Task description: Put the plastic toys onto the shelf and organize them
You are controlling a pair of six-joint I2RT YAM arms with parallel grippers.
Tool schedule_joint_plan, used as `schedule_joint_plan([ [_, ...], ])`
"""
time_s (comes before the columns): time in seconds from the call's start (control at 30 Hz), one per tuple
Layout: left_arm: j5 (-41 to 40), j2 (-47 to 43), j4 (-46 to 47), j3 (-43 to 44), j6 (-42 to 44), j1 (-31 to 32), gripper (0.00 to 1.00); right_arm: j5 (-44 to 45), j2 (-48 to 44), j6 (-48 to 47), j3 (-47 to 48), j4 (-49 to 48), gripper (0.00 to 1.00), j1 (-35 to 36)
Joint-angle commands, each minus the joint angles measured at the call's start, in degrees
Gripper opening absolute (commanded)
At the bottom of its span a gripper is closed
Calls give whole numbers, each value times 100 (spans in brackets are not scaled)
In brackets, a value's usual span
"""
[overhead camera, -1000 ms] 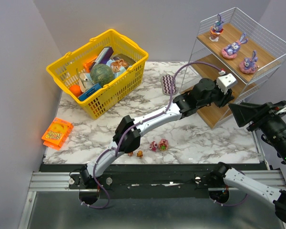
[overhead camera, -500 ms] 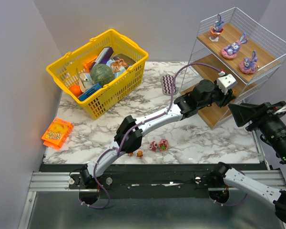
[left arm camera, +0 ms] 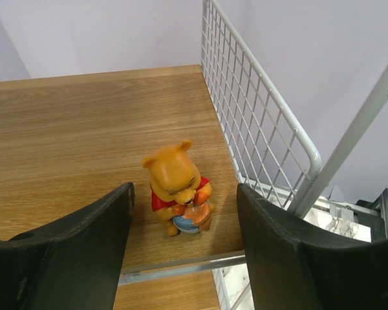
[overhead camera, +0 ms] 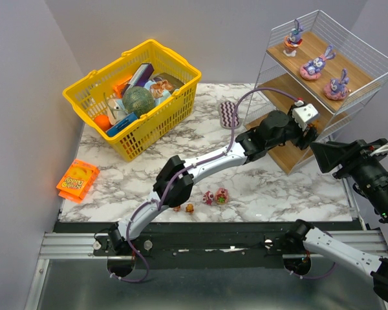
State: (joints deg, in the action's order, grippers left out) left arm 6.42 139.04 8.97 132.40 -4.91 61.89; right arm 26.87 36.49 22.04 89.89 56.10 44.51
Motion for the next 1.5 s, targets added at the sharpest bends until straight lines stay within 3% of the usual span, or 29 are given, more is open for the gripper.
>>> schedule_joint_plan([
  [0.0,-167,-175,-423,-486,95,-10,77,213,-160,19,-68,147,65,-13],
  [0.37,-369,-1123,139,-1461,201,-19,91,319,-248,28,-94,182,65,-13],
  [0.67,-457,-2730,737,-3289,280,-10,97,354,-335,151,-191,261,65,-13],
  [0.83,-895,-3795,808,-4800,69,-10,97,240,-362,283,-462,253,66,-13],
  [1.03,-2178,-5289,-69,-6409,-1028,-1,98,-278,-345,380,-1034,-159,66,-13],
  [1.23,-3460,-6959,-1809,-8148,-3362,112,97,-981,-11,424,-1614,-749,66,-13],
  [1.47,-4551,-8568,-3241,-9750,-5296,815,89,-1413,385,468,-1861,-1048,66,-13],
])
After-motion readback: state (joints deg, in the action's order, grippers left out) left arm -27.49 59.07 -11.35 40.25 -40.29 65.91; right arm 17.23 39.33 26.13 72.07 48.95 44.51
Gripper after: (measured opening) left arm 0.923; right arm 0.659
